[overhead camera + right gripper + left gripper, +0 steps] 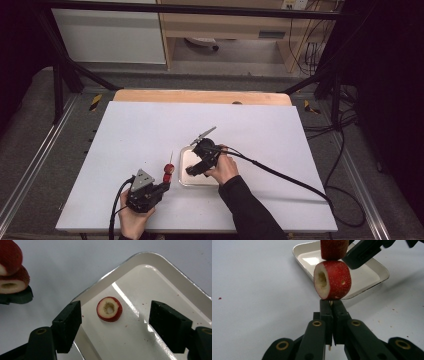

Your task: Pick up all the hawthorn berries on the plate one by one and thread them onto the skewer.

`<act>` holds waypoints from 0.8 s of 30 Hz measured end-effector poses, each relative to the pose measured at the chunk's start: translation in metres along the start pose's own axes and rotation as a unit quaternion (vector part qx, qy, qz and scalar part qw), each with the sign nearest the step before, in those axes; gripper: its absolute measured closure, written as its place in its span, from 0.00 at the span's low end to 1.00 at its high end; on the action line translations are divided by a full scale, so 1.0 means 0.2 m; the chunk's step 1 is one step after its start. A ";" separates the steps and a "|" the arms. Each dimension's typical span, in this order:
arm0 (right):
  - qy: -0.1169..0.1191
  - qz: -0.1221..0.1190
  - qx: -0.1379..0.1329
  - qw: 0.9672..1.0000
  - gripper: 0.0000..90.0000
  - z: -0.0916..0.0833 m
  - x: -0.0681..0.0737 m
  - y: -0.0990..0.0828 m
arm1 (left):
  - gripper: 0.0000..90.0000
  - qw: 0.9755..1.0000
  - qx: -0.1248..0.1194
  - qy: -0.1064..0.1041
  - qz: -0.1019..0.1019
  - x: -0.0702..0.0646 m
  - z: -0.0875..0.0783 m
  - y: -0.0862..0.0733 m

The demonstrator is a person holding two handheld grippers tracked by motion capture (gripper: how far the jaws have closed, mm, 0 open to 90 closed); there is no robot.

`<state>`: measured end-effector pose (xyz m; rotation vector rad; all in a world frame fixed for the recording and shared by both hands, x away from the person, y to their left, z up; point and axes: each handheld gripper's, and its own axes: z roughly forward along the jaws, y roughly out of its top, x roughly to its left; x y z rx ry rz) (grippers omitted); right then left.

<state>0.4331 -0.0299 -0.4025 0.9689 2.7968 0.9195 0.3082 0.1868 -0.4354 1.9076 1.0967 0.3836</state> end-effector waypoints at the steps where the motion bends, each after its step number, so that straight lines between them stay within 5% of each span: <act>1: -0.002 -0.007 0.005 1.000 0.31 0.01 0.00 0.00 | 0.98 1.000 0.000 0.000 0.000 0.00 0.00 0.00; 13: 0.006 -0.097 0.050 0.994 0.42 0.09 0.01 0.04 | 0.98 1.000 0.002 -0.005 0.000 0.00 0.00 0.00; 24: 0.007 -0.124 0.072 0.990 0.54 0.14 0.02 0.07 | 0.98 1.000 0.003 -0.005 0.001 0.00 0.00 0.00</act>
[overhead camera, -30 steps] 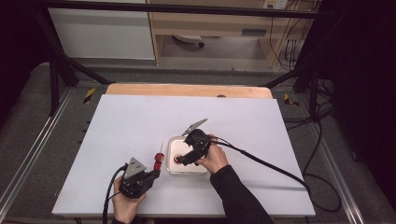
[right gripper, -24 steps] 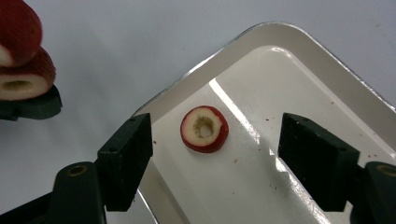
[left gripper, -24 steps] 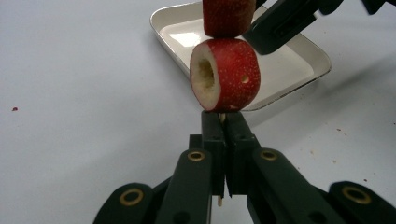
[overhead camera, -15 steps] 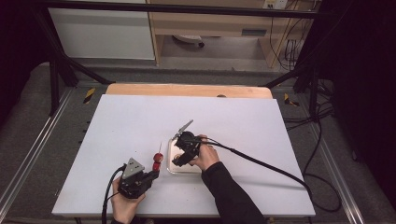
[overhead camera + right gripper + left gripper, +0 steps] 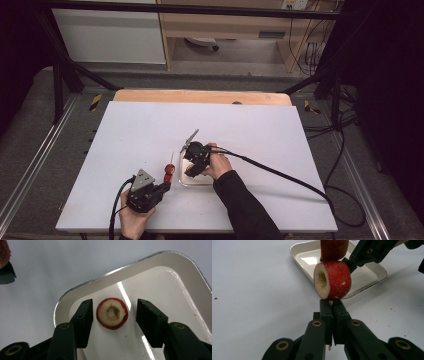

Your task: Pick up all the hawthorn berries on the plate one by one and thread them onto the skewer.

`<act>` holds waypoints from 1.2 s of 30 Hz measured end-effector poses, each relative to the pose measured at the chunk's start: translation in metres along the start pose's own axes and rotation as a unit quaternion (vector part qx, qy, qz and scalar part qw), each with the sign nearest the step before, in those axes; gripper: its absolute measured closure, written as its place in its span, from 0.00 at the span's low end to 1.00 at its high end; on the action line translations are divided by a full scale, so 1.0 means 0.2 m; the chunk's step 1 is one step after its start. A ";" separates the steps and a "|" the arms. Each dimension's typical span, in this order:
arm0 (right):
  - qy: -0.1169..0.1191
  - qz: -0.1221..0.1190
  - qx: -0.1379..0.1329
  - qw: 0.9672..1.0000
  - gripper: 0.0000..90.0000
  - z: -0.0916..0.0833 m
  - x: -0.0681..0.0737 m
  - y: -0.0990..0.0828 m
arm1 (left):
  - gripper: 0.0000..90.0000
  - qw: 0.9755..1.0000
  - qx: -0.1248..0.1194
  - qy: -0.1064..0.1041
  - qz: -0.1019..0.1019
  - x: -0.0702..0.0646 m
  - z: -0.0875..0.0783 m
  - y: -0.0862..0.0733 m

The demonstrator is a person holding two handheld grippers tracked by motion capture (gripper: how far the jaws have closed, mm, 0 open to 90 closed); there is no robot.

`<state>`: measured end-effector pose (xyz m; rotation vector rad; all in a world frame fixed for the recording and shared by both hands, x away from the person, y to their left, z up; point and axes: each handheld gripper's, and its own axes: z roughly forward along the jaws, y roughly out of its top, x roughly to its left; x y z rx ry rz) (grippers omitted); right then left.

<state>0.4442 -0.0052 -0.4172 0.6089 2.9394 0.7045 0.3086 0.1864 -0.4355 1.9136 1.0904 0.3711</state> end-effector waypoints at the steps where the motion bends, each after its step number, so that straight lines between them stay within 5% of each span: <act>1: 0.001 -0.001 0.002 1.000 0.55 0.00 0.00 0.00 | 0.98 1.000 0.000 0.000 -0.001 0.00 0.00 0.00; 16: -0.001 -0.011 0.022 1.000 0.66 0.02 0.01 0.01 | 0.98 1.000 0.002 -0.001 0.000 0.00 0.00 0.00; 23: -0.006 0.056 -0.031 0.998 0.66 -0.06 0.01 0.02 | 0.98 1.000 -0.005 -0.005 -0.004 -0.01 0.00 0.00; 29: -0.005 0.123 -0.109 0.986 0.66 -0.19 0.02 0.02 | 0.98 1.000 -0.012 -0.011 -0.006 -0.03 0.00 0.00; 36: 0.006 0.192 -0.203 0.960 0.66 -0.35 0.03 -0.04 | 0.98 1.000 -0.021 -0.023 -0.001 -0.08 0.01 0.00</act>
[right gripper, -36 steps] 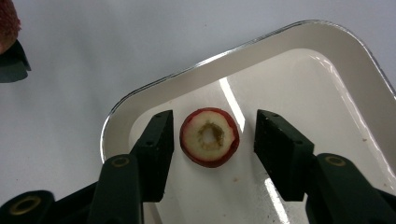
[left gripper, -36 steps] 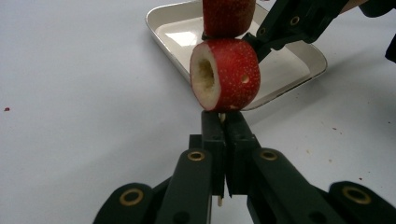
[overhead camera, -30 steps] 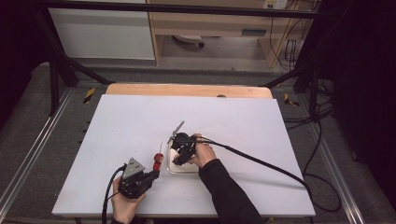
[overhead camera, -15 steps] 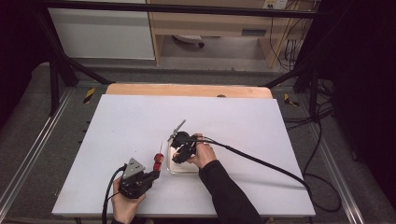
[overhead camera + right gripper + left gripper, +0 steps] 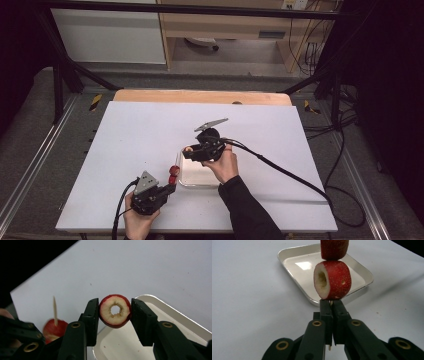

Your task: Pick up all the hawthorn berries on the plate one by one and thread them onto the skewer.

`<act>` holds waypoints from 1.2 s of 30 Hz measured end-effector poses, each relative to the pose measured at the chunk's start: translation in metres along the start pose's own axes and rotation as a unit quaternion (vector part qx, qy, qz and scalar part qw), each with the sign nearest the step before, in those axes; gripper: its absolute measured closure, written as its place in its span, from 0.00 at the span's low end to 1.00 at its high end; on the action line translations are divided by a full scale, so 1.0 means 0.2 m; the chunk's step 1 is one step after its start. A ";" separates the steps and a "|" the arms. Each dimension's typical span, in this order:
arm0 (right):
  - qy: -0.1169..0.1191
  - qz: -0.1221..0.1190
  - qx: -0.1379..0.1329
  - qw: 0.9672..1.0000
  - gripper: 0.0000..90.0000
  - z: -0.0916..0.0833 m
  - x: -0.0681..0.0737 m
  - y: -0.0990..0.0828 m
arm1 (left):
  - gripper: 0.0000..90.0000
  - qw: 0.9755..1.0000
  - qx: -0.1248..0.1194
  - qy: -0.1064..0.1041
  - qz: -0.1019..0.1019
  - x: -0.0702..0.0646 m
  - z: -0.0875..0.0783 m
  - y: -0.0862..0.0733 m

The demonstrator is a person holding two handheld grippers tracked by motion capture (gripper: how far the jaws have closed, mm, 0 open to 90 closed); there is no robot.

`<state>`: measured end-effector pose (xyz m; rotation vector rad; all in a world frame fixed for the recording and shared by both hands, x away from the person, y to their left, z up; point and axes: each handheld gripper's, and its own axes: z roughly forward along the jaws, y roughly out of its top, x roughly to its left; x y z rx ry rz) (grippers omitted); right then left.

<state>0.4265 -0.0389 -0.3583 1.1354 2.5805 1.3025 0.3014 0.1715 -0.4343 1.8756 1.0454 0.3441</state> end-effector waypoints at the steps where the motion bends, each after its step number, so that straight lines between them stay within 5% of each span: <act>1: 0.006 0.009 -0.016 1.000 0.66 -0.02 -0.01 0.00 | 0.98 1.000 -0.001 -0.002 0.002 -0.01 0.00 0.00; 6: 0.027 0.050 -0.090 0.994 0.66 -0.13 -0.04 -0.03 | 0.98 1.000 -0.005 -0.014 0.003 -0.07 0.02 0.01; 16: 0.074 0.118 -0.207 0.968 0.66 -0.28 -0.09 -0.13 | 0.98 1.000 -0.010 -0.023 0.013 -0.19 0.10 0.04; 27: 0.113 0.140 -0.275 0.945 0.67 -0.32 -0.08 -0.24 | 0.98 0.999 -0.034 -0.017 0.006 -0.29 0.18 0.08; 36: 0.124 0.143 -0.293 0.937 0.67 -0.31 -0.07 -0.28 | 0.98 0.999 -0.043 -0.017 -0.003 -0.30 0.20 0.08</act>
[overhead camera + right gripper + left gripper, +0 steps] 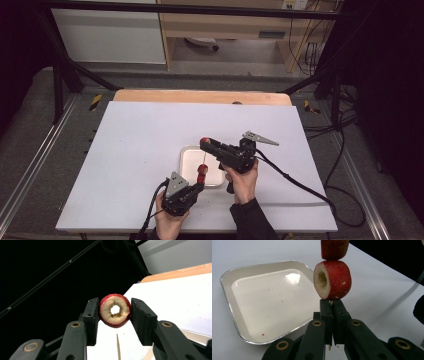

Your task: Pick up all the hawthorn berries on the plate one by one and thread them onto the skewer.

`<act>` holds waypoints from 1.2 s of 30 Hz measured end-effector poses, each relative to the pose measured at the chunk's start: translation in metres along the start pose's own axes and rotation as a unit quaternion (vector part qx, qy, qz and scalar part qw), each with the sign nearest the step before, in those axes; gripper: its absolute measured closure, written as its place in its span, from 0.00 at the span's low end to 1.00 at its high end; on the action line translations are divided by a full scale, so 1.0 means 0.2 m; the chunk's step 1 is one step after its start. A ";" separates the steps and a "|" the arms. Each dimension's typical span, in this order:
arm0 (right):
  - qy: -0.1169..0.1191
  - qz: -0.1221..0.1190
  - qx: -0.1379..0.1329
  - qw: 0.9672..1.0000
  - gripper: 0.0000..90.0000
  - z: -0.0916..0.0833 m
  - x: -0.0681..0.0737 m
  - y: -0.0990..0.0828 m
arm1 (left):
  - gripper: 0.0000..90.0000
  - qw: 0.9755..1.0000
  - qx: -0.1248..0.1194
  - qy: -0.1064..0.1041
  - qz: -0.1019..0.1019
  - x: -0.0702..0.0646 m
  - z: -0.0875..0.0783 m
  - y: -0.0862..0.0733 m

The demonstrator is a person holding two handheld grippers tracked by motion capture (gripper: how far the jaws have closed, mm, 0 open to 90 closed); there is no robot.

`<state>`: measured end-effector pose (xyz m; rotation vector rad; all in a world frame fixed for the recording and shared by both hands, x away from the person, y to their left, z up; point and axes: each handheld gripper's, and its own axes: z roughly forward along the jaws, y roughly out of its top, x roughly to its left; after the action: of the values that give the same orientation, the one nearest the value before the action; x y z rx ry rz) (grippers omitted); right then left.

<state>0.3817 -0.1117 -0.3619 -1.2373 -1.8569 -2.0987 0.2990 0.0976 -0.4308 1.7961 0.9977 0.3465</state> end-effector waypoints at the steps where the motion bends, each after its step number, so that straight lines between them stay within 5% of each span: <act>1: 0.000 0.001 0.000 1.000 0.67 0.00 0.00 0.00 | 0.98 1.000 0.000 0.000 0.000 0.00 0.00 0.00; 24: 0.006 0.001 -0.004 1.000 0.67 0.00 0.00 -0.03 | 0.98 1.000 -0.009 0.006 -0.004 0.01 -0.01 0.00; 36: 0.009 0.004 -0.010 1.000 0.67 0.02 0.00 -0.09 | 0.98 0.999 -0.022 0.000 -0.033 0.01 0.00 0.00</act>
<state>0.3743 -0.1036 -0.3765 -1.2237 -1.8252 -2.1219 0.2994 0.0989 -0.4316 1.7195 1.0395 0.3251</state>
